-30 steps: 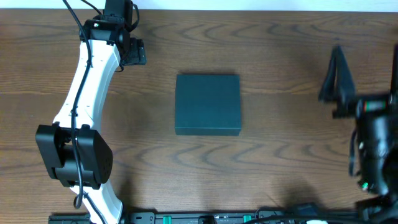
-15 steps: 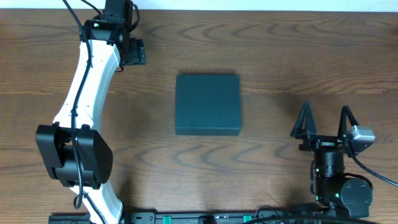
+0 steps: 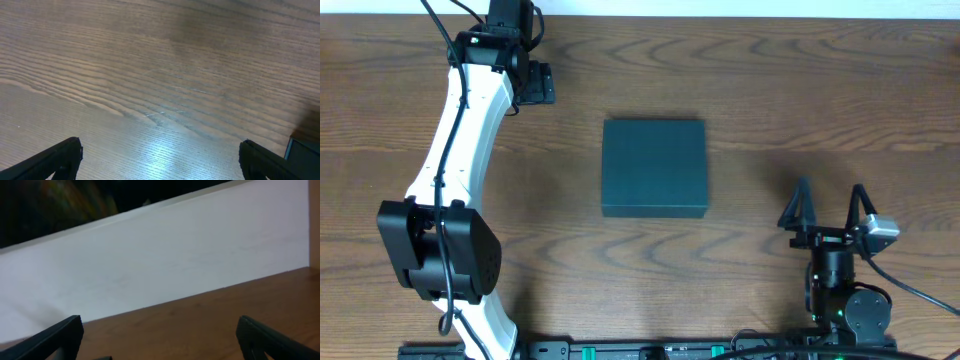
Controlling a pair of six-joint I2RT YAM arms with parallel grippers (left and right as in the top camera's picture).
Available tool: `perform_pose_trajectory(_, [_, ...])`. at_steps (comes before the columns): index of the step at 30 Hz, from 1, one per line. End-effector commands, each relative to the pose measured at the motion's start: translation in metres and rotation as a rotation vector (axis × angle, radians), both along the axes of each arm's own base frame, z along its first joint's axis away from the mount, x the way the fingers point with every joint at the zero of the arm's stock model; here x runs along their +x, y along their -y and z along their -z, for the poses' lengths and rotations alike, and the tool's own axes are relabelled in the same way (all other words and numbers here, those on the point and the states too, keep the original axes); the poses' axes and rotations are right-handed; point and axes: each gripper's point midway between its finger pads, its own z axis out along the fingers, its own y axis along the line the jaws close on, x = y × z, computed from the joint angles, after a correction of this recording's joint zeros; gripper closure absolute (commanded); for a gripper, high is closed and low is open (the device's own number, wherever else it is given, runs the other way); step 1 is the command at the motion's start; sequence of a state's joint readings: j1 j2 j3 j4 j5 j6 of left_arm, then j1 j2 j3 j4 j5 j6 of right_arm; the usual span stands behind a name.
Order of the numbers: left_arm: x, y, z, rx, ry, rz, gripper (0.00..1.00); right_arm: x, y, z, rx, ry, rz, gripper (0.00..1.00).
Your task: Pack container
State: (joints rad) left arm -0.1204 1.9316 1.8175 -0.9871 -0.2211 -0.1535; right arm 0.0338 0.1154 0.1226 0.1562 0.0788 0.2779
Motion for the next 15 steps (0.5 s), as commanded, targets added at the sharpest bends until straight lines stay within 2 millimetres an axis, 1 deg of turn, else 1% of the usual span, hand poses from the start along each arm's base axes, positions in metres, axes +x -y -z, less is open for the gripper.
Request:
perform_pose_trajectory(1, [0.002, -0.002, -0.014, 0.010, 0.033, -0.007, 0.02, -0.001, -0.005, 0.007, -0.057, 0.003, -0.021, 0.01])
perform_pose_trajectory(6, [0.002, -0.002, -0.014, 0.010, 0.033, -0.007, 0.01, 0.001, -0.004, 0.018, -0.066, -0.015, -0.018, 0.01])
perform_pose_trajectory(15, [0.002, -0.002, -0.014, 0.010, 0.033, -0.007, 0.01, 0.003, -0.008, 0.025, -0.157, -0.032, -0.027, 0.01])
